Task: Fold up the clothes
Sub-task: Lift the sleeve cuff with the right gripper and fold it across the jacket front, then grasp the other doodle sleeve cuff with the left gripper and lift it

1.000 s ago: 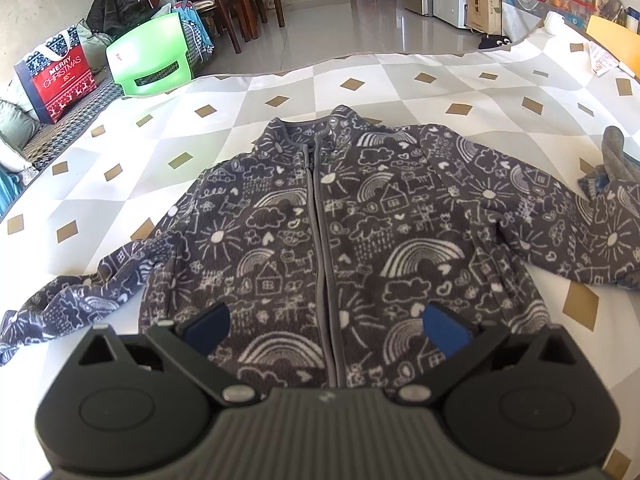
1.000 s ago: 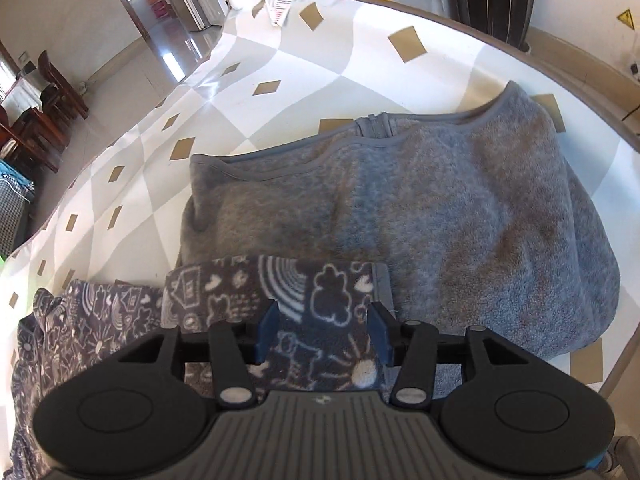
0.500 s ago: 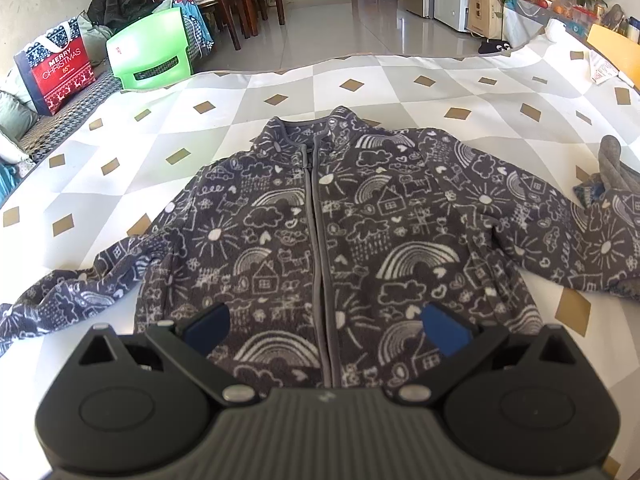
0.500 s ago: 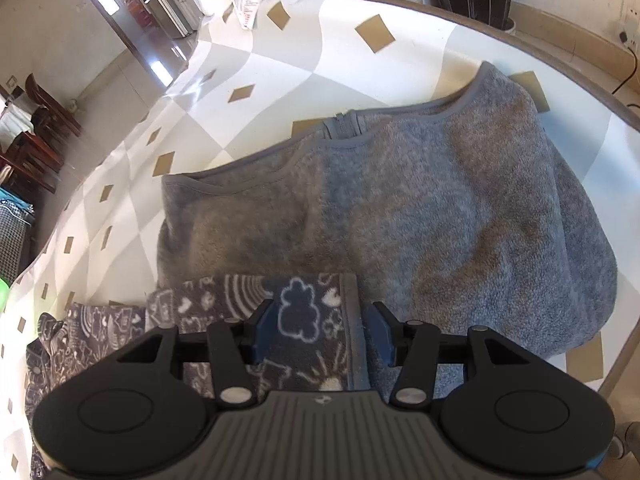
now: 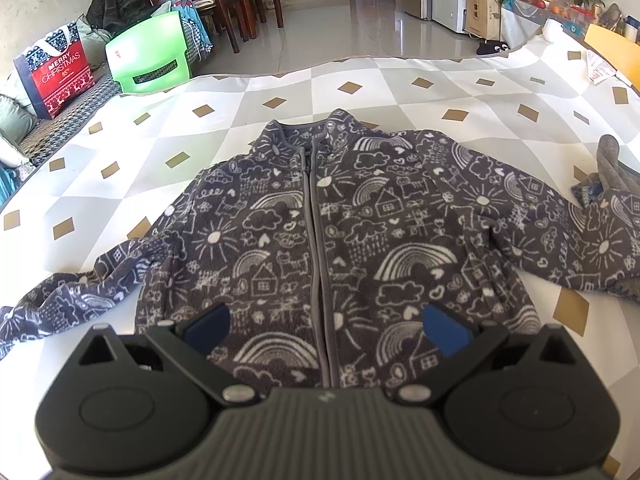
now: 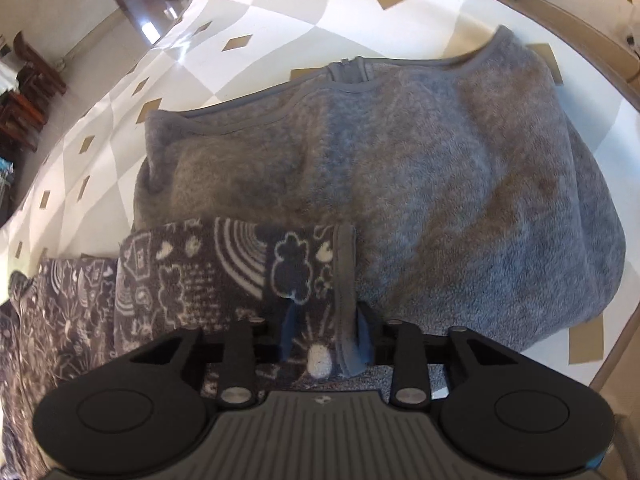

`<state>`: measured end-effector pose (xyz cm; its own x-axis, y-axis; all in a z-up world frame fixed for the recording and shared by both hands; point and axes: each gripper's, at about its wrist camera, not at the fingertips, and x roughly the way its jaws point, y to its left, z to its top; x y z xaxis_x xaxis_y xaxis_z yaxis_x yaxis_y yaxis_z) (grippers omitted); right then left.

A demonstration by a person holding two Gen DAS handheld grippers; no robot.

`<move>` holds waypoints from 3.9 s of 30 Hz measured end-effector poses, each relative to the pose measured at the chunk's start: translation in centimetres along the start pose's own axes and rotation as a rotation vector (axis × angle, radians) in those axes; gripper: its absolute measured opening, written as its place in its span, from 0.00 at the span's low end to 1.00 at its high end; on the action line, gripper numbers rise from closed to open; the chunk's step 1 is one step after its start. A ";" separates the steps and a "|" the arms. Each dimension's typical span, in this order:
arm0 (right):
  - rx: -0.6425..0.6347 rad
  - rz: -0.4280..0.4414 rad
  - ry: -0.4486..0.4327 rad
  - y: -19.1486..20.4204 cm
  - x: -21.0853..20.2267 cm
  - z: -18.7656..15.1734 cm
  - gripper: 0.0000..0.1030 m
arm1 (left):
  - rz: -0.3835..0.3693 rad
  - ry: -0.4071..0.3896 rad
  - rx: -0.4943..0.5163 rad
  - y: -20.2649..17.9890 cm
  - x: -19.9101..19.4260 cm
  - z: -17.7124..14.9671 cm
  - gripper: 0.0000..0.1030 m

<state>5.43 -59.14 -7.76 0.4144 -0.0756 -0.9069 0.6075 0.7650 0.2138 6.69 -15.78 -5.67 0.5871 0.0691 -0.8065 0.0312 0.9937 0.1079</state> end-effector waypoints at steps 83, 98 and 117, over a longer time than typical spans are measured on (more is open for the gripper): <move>-0.655 0.367 -0.037 37.9 -2.4 -18.5 0.39 | 0.185 0.074 -0.304 15.0 0.4 -1.6 1.00; -0.916 0.211 -0.102 38.2 -2.9 -23.5 0.40 | 0.227 0.183 -0.402 18.1 2.9 -3.3 1.00; -0.924 0.235 -0.076 38.0 -3.6 -24.9 0.44 | 0.238 0.192 -0.620 30.2 4.0 -3.3 1.00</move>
<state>10.16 -13.93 -5.42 0.5203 0.1274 -0.8444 -0.2582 0.9660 -0.0134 7.33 14.83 -7.54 0.3650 0.2491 -0.8971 -0.5824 0.8128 -0.0112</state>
